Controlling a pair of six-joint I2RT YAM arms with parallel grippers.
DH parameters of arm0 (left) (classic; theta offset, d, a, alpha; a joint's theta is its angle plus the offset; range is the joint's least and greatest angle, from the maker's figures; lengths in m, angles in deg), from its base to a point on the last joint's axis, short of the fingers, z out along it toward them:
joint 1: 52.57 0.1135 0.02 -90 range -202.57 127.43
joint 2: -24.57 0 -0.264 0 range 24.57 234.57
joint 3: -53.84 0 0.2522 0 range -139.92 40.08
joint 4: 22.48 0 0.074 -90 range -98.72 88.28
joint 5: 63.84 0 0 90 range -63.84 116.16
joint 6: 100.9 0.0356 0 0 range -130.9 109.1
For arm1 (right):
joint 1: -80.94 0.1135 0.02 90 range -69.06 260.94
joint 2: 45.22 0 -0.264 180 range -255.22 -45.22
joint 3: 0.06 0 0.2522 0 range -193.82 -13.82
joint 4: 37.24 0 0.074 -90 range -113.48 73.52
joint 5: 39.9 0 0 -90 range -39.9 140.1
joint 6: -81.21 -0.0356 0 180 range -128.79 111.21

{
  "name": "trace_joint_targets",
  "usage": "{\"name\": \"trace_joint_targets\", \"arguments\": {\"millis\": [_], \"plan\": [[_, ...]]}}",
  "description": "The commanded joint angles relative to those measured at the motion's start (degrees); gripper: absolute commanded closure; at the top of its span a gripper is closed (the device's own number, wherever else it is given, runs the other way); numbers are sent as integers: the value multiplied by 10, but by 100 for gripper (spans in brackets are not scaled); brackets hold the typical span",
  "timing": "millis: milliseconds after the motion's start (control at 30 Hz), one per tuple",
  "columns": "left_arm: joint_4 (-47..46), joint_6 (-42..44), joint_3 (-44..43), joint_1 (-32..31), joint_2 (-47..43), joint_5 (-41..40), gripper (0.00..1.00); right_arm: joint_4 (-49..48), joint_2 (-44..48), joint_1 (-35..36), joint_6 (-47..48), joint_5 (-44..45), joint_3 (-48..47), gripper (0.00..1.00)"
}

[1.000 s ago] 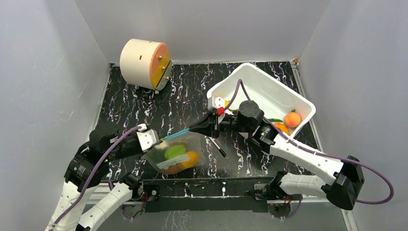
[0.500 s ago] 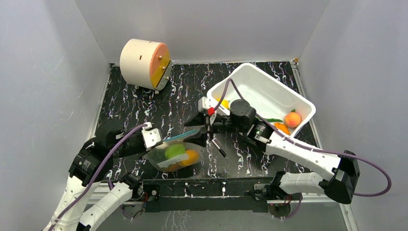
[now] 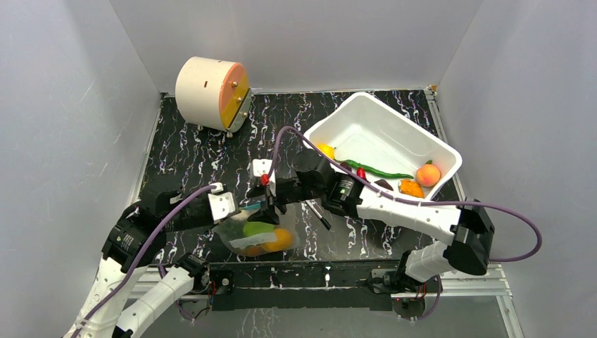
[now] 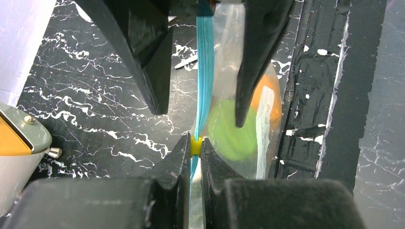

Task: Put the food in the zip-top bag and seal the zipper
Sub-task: Zip the zipper food storage bag at the center of the board.

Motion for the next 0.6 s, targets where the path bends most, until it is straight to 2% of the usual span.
{"name": "trace_joint_targets", "arguments": {"millis": [0,67,167,200,567], "plan": [[-11,18,-9,1,-4,31,100,7,-21,2,30,-11,-49,47],[-8,20,-10,2,-5,26,100,-10,-15,2,27,-6,-39,62],[2,24,-15,2,-7,18,100,-26,6,2,33,11,-17,96],[9,26,-20,1,-6,18,100,-23,14,2,41,18,-13,100],[72,-5,-66,2,-22,-27,100,64,84,-17,113,84,3,100]]}}
